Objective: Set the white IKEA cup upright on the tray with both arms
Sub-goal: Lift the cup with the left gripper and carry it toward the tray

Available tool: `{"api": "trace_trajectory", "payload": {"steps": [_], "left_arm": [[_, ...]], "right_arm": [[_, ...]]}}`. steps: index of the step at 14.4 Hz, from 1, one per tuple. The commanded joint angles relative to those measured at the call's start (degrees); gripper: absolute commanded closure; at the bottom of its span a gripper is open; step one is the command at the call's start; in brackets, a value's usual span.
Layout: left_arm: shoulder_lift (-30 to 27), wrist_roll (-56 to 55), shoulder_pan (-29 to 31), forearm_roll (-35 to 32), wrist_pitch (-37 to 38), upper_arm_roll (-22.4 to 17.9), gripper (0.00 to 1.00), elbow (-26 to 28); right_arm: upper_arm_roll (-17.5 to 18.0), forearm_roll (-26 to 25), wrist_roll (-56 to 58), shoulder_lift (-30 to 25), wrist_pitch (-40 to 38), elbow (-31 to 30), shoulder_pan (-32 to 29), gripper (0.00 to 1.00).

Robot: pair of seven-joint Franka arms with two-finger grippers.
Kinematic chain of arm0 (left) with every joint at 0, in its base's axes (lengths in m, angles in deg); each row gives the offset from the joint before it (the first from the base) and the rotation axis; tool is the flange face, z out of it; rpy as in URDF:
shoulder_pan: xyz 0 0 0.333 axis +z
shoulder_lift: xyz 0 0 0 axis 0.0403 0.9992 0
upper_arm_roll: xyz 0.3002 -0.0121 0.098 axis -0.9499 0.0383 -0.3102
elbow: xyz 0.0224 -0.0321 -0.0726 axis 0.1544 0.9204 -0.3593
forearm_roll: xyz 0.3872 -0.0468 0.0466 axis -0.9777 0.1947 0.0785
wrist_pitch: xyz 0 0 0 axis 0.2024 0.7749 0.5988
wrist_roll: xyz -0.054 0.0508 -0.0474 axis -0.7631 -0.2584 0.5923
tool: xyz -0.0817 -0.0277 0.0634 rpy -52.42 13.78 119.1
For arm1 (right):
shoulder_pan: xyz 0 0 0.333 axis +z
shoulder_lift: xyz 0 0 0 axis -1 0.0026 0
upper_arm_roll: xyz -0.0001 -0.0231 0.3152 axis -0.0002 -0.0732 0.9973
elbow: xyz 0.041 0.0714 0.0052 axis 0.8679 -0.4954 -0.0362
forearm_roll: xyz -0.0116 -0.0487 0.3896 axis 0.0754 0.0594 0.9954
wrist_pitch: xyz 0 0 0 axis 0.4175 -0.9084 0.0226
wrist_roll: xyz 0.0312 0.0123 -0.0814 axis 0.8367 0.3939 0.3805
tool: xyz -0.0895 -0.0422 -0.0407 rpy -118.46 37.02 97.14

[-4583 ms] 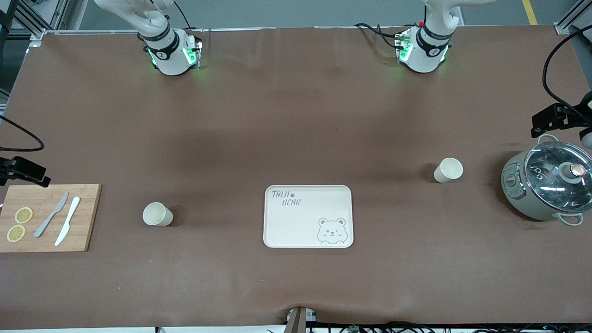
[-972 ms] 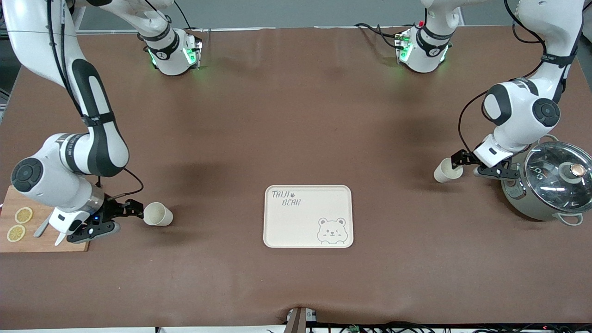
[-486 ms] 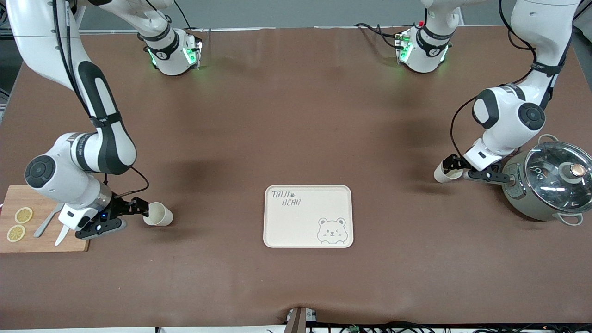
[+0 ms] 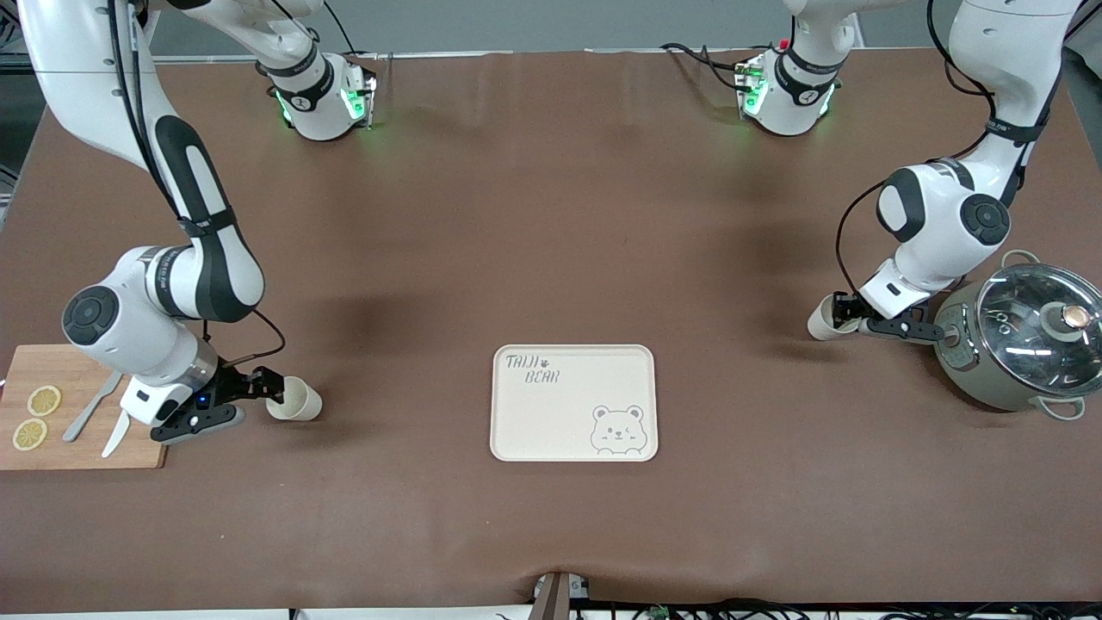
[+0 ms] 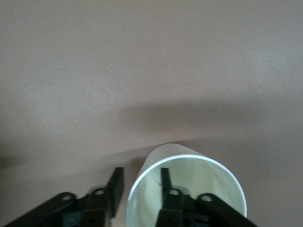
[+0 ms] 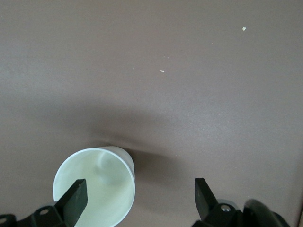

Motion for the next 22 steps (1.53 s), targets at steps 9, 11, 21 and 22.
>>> {"api": "trace_trajectory", "payload": {"steps": [9,11,21,22], "left_arm": [[0.2,-17.1,-8.6,1.1,-0.5,1.5,1.0,-3.9],[1.1,-24.0,-11.3,1.1,-0.4,1.6,1.0,-5.9],[5.2,-41.0,-24.2,0.1,9.0,0.8,1.0,-16.8],[6.2,-43.0,-24.8,-1.6,12.7,0.8,1.0,-19.7]], "right_arm": [[0.0,0.9,1.1,0.4,4.8,-1.9,0.6,0.0],[-0.1,0.9,1.1,1.0,5.4,-1.9,0.5,0.0],[-0.1,0.9,2.7,3.6,9.0,-1.9,0.5,0.0],[-0.1,0.9,2.9,3.7,9.6,-1.9,0.4,0.0]]}}
